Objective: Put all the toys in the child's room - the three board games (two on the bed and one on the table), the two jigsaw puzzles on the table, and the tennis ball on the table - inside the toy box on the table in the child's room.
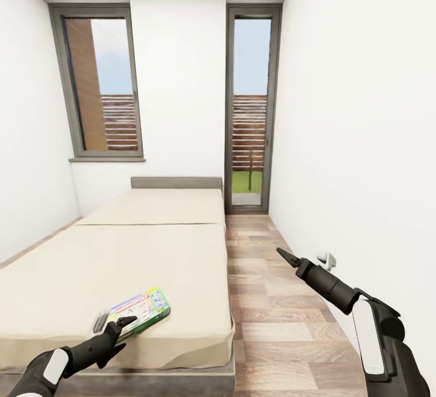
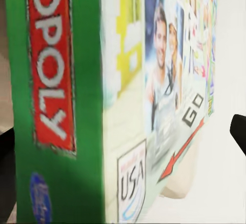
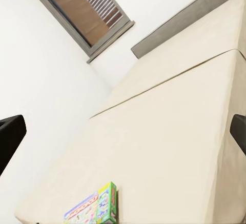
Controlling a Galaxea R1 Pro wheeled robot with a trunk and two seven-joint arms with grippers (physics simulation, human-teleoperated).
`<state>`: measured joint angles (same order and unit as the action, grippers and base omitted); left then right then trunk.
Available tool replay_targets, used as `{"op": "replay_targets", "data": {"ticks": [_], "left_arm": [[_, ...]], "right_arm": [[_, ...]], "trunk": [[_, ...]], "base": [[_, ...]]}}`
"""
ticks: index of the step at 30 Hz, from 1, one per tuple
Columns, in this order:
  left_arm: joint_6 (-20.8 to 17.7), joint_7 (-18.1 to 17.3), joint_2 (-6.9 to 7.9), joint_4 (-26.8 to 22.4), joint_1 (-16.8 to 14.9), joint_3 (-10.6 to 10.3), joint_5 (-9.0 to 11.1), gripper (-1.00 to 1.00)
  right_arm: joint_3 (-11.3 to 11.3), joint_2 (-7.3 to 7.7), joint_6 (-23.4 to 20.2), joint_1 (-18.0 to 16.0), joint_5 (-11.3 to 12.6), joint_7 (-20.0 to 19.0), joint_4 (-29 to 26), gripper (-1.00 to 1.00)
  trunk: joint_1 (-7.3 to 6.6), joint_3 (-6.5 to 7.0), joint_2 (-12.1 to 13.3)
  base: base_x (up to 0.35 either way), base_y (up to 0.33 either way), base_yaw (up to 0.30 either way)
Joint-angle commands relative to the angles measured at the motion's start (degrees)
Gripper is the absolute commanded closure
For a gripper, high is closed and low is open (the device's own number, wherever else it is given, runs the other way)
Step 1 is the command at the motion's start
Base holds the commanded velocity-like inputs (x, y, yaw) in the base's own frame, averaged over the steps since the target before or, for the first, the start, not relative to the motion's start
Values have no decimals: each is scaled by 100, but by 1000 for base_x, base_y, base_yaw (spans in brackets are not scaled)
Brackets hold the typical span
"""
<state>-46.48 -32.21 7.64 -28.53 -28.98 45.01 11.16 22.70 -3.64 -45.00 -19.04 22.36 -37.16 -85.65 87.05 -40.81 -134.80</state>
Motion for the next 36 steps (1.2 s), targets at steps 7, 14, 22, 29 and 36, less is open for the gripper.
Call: {"op": "replay_targets", "data": {"ticks": [7, 14, 22, 29, 36], "left_arm": [[416, -41, -8, 5, -11, 43, 196, -100], [416, -46, -8, 5, -11, 43, 197, -100], [412, -45, -8, 5, -11, 43, 198, -100], [418, -47, -8, 5, -11, 45, 195, -100], [420, -48, -8, 5, -11, 45, 195, -100]], "right_arm": [[15, -5, -35, -9, 5, -18, 3, -100], [15, -5, -35, -9, 5, -19, 1, -100], [15, -6, -35, -8, 5, -19, 3, -100], [15, -5, -35, -9, 5, -18, 2, -100], [15, -5, -35, -8, 5, -19, 4, -100]], "trunk": [[1, -6, -1], [1, -6, -1], [1, -6, -1], [1, -6, -1], [1, -6, -1]], "base": [[29, 24, 0], [4, 3, 0], [0, 69, 0], [0, 92, 0], [0, 12, 0]]}}
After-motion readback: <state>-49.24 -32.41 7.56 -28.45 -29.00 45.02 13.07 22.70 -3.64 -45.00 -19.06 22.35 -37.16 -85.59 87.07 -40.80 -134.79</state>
